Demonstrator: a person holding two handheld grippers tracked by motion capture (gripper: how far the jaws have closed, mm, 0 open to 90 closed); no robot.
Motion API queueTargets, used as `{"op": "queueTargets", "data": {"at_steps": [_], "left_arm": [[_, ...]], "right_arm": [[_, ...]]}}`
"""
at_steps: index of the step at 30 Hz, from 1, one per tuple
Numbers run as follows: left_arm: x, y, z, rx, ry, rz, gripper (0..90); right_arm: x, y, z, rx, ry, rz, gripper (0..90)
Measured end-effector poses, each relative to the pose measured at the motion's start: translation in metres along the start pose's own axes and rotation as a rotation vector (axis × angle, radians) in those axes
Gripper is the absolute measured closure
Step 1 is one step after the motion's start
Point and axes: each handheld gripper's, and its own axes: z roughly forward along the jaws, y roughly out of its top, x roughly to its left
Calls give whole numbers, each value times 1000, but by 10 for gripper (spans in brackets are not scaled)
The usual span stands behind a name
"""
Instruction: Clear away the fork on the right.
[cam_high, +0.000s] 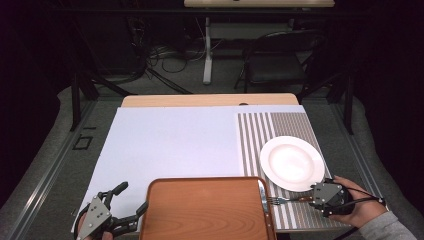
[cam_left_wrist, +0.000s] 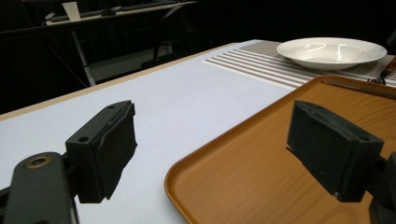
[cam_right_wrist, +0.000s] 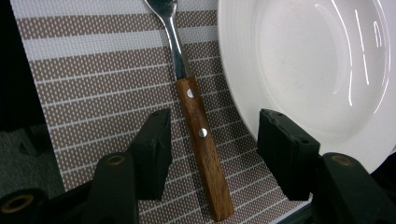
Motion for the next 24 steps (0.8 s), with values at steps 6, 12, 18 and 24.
{"op": "queueTargets", "data": {"at_steps": [6,12,18,24], "left_arm": [[0,0,0,1,-1,1,152],[0,0,0,1,-1,3,152],[0,0,0,2,-1,3,152],[0,0,0,2,-2,1,152]], "right_arm": [[2,1,1,7,17,-44,554],[3,2,5,39,39,-56,612],[5,2,12,65,43,-105,673],[3,3,19,71,35,-119,682]]}}
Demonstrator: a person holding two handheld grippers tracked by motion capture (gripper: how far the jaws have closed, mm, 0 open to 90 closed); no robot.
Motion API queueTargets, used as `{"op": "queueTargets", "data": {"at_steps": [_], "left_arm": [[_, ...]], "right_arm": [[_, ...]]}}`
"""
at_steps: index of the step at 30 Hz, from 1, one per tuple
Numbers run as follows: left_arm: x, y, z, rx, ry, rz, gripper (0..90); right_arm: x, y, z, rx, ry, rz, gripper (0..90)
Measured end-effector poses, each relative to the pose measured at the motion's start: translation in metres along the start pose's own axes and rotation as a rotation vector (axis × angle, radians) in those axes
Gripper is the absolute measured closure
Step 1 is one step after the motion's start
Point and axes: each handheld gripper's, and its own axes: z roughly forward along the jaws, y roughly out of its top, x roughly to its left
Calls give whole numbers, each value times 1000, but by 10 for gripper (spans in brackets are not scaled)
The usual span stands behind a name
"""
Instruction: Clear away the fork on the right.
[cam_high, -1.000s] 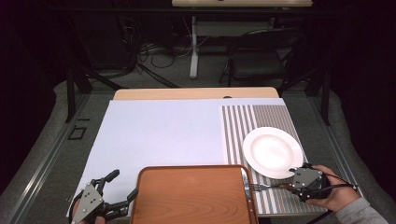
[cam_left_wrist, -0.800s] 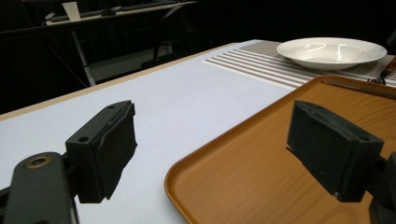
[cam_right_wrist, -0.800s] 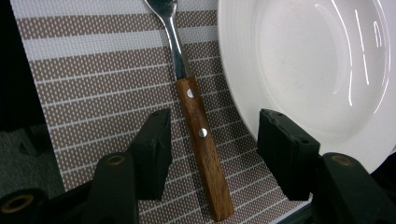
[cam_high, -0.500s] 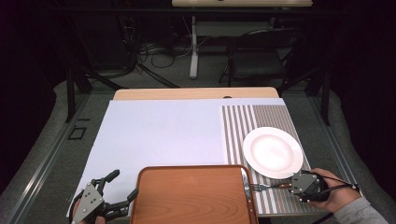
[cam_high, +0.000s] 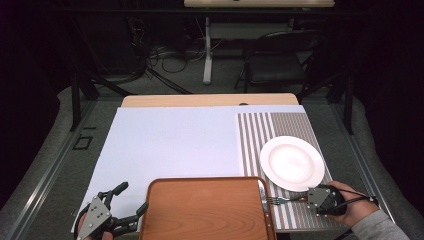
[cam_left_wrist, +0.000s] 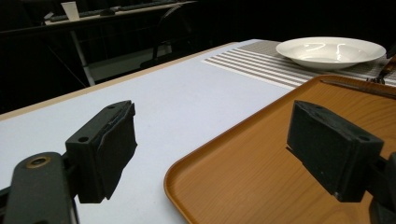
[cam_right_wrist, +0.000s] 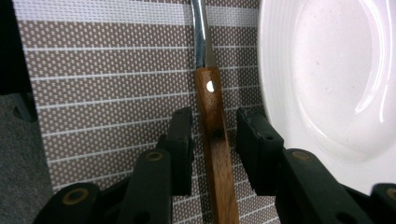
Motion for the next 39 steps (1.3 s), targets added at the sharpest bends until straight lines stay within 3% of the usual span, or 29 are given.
{"op": "queueTargets", "data": {"at_steps": [25,39], "left_arm": [[0,0,0,-1,-1,1,152],[0,0,0,-1,-3,2,152]], "right_arm": [[-4,6,10,38,39,-74,737],[-5,8,11,53,62,-66,752]]}}
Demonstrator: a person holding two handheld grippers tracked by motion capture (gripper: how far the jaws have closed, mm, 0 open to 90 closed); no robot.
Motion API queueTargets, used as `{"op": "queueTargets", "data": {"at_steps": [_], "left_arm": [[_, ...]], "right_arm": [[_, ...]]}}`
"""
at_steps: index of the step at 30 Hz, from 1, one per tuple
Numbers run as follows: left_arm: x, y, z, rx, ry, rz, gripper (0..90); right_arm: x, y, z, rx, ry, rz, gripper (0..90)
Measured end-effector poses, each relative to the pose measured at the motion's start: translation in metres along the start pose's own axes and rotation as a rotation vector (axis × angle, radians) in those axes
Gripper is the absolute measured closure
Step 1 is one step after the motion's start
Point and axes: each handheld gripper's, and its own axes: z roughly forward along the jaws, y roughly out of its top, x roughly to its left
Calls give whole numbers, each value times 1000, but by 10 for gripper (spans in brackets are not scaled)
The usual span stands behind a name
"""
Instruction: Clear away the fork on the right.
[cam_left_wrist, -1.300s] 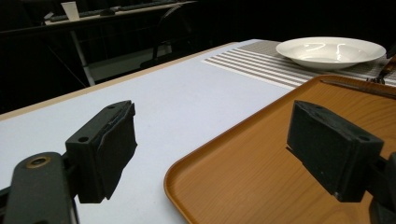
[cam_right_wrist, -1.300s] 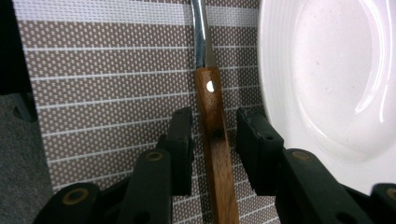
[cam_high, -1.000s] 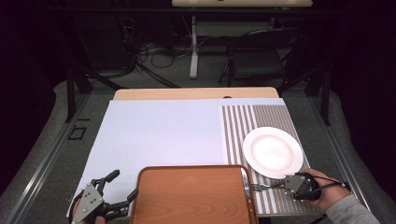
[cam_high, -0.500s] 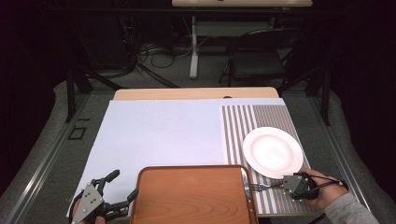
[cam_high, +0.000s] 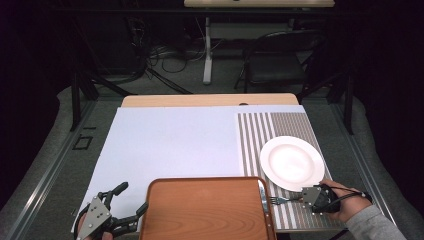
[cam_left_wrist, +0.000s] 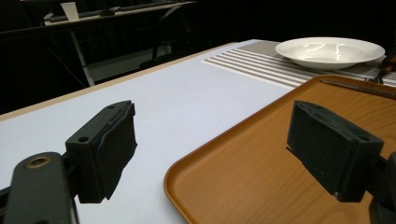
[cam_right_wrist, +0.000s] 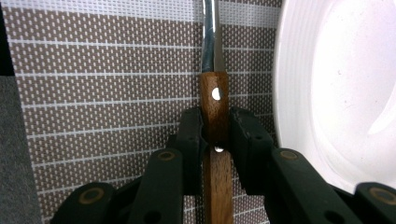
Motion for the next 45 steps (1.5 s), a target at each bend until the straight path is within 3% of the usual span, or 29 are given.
{"op": "queueTargets", "data": {"at_steps": [20,31,45], "left_arm": [[0,0,0,-1,2,1,152],[0,0,0,0,3,-1,152],[0,0,0,1,4,1,152]], "right_arm": [[3,2,0,9,-28,-29,769],[5,-1,-3,1,-14,-1,771],[8,-3,-15,-89,-24,85,771]]}}
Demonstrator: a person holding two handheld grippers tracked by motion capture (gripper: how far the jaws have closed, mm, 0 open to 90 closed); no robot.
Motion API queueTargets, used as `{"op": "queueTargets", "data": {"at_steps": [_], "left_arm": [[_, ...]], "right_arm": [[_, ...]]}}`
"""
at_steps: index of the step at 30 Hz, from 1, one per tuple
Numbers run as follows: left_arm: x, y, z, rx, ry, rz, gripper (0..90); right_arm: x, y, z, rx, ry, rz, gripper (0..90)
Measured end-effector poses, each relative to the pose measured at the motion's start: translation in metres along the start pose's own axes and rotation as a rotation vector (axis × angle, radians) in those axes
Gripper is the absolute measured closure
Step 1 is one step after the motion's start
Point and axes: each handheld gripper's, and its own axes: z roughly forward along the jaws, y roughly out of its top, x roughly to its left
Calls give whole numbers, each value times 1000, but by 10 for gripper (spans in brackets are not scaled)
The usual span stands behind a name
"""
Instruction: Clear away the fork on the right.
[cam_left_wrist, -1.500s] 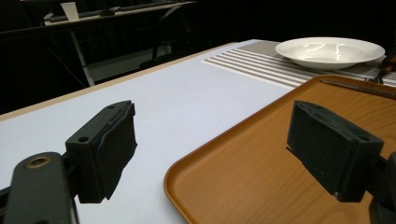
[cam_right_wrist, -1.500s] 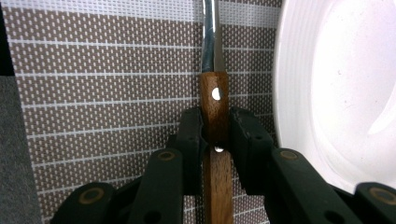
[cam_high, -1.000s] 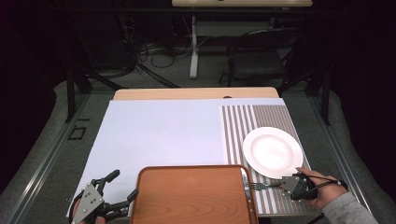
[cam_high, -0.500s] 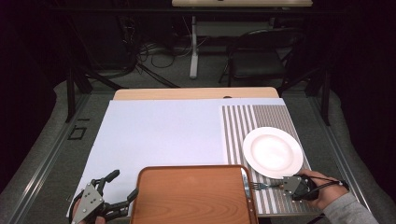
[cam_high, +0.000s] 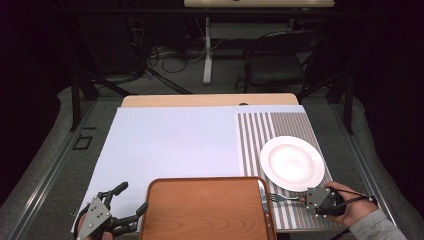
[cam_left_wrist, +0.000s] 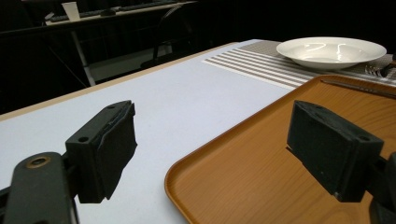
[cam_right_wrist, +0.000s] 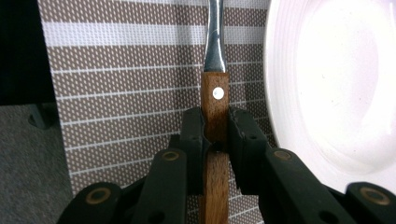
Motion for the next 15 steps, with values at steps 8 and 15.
{"op": "queueTargets", "data": {"at_steps": [8,15], "left_arm": [[0,0,0,1,1,-5,152],[0,0,0,0,0,-1,152]], "right_arm": [[1,2,-4,-54,0,70,771],[0,4,-7,-91,11,107,771]]}}
